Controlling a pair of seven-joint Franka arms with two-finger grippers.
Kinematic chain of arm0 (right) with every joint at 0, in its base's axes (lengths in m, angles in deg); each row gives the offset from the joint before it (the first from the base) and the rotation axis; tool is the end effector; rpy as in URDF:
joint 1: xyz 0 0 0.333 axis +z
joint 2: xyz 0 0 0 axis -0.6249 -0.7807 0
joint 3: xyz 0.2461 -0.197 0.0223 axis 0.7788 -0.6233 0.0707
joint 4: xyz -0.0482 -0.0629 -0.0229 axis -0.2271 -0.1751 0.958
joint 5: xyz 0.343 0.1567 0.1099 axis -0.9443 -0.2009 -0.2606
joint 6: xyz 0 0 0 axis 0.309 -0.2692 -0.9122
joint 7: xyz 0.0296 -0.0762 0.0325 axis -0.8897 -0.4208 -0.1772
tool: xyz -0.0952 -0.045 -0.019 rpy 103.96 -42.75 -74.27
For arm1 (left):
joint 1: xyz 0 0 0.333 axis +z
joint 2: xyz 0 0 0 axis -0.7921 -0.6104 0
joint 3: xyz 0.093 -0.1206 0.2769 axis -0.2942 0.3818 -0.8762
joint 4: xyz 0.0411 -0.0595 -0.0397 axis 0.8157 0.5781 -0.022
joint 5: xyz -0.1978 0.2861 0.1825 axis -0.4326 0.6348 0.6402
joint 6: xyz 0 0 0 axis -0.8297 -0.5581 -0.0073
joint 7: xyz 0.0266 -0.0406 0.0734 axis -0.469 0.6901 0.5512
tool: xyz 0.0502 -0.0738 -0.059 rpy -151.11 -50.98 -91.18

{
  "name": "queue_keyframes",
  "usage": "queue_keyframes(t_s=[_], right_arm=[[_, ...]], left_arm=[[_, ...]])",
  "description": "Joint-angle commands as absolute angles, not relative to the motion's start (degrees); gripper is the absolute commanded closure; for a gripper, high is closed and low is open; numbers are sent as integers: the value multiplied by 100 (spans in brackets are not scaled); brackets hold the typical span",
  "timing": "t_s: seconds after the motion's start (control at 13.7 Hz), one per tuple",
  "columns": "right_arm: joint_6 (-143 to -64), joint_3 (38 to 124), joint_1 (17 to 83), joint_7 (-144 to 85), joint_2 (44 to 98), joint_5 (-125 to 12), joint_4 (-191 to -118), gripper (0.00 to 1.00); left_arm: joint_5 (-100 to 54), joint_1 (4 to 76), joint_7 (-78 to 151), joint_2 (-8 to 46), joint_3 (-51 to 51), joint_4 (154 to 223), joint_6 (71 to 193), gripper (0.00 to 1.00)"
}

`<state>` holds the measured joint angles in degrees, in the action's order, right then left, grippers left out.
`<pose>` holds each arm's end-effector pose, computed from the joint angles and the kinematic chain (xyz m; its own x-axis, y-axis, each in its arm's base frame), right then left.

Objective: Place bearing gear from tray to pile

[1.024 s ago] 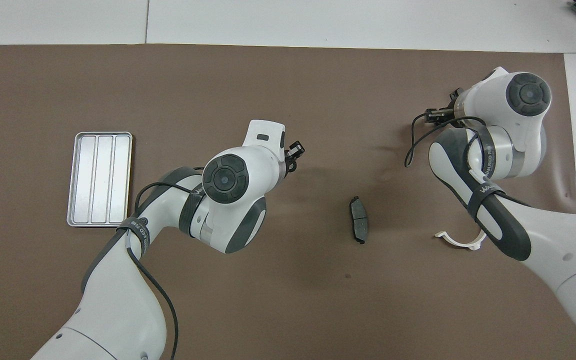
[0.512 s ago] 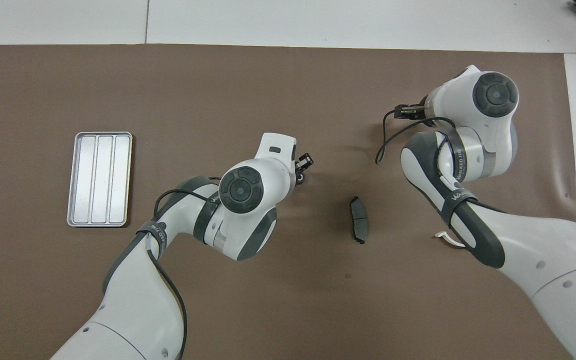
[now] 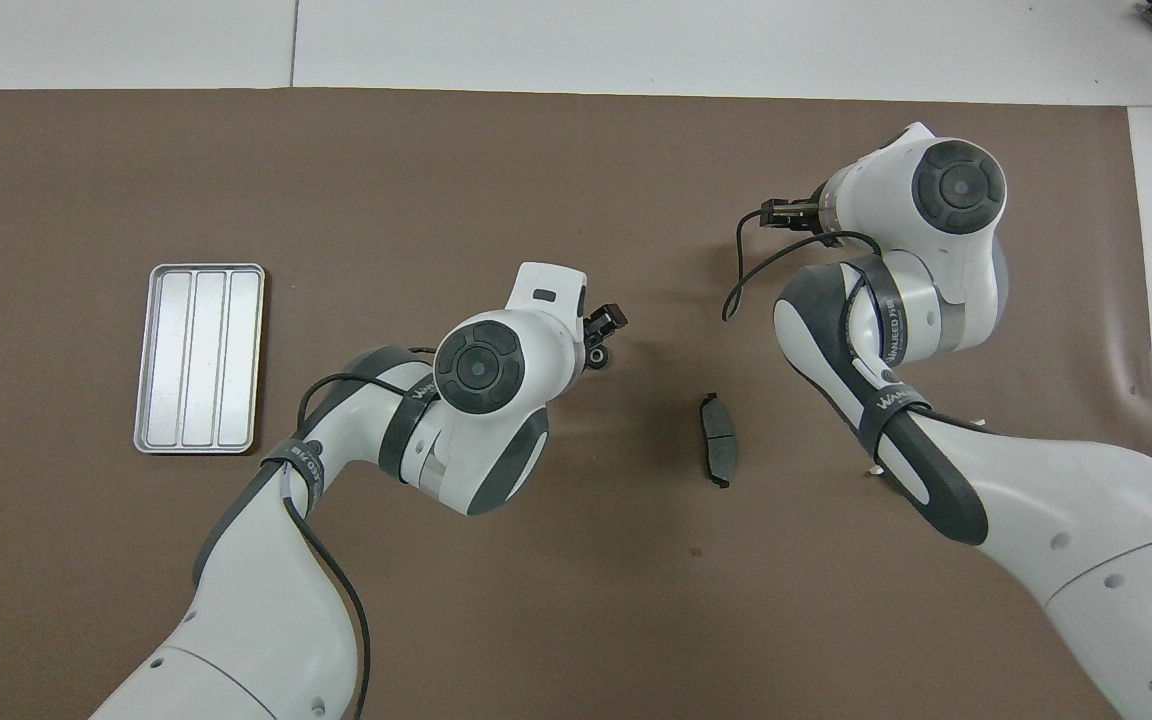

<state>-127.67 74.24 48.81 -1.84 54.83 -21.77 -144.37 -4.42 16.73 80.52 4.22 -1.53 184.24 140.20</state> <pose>0.7009 0.1300 0.3355 0.9491 -0.1088 0.2957 -0.1011 -0.9940 -0.0414 0.5379 -0.3980 0.3259 0.8768 0.4772 0.0596 0.4418 -0.8482 0.2922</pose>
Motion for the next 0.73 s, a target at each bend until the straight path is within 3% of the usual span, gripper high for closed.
queue_keyframes(t_s=[0.0, 0.37, 0.66], right_arm=[[-13088, 7664, 5245, 855, 5553, -2229, -14509, 24], [-13264, 7681, 5773, 1052, 5562, -2238, -14659, 25], [-13247, 7681, 6371, 1149, 5536, -2238, -14738, 35]], left_arm=[[-274, 2248, 7181, 1104, -182, 18558, 13148, 0], [-282, 3381, 4983, 1738, -174, 18576, 11979, 0], [-282, 4217, 3707, 2028, -174, 18576, 11468, 0]])
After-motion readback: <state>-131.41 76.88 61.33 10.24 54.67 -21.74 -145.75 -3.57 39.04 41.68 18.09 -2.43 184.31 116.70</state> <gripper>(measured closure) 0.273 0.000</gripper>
